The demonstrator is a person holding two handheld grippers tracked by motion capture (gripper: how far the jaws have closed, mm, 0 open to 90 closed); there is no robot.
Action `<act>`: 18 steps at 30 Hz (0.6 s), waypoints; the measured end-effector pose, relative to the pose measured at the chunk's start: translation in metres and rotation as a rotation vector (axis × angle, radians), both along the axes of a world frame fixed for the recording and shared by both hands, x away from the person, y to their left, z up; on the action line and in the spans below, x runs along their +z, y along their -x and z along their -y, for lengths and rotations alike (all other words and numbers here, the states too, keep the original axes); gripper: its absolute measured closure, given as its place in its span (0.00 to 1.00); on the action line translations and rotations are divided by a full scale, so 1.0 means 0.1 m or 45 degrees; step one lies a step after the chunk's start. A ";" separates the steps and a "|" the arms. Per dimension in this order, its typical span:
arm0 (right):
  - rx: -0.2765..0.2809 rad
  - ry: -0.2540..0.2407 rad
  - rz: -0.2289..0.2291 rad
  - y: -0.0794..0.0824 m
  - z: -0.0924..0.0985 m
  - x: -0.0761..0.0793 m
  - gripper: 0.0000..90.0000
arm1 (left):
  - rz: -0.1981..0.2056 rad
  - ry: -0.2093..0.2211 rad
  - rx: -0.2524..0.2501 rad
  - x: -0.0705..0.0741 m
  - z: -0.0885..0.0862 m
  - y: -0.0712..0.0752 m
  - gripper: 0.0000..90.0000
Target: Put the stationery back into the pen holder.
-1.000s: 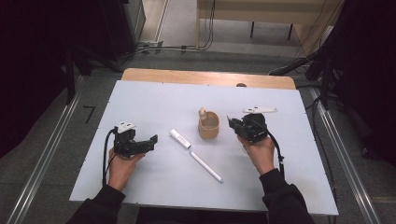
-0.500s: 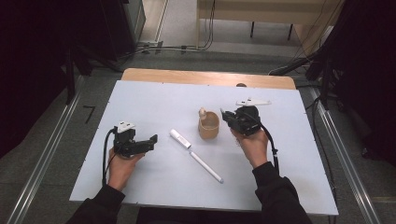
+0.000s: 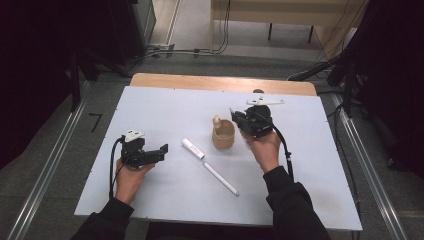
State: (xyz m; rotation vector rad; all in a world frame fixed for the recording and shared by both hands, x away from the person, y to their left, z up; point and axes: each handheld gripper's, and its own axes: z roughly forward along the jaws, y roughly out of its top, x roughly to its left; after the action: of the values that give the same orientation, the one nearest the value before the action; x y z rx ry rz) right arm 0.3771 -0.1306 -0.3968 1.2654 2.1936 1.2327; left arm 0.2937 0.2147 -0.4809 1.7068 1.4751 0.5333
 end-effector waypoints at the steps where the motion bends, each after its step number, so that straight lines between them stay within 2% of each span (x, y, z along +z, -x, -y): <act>1: 0.000 0.000 0.001 -0.01 -0.02 0.01 0.88 | 0.000 0.001 0.000 0.00 0.00 0.00 0.09; 18: -0.032 -0.006 -0.031 -0.20 -0.16 -0.07 0.88 | 0.000 0.004 -0.002 0.00 -0.01 0.00 0.09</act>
State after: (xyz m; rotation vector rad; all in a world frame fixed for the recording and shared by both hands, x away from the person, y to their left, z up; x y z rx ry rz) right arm 0.3970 -0.1148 -0.4034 1.3127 2.1861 1.2197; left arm 0.2941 0.2156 -0.4809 1.7052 1.4739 0.5299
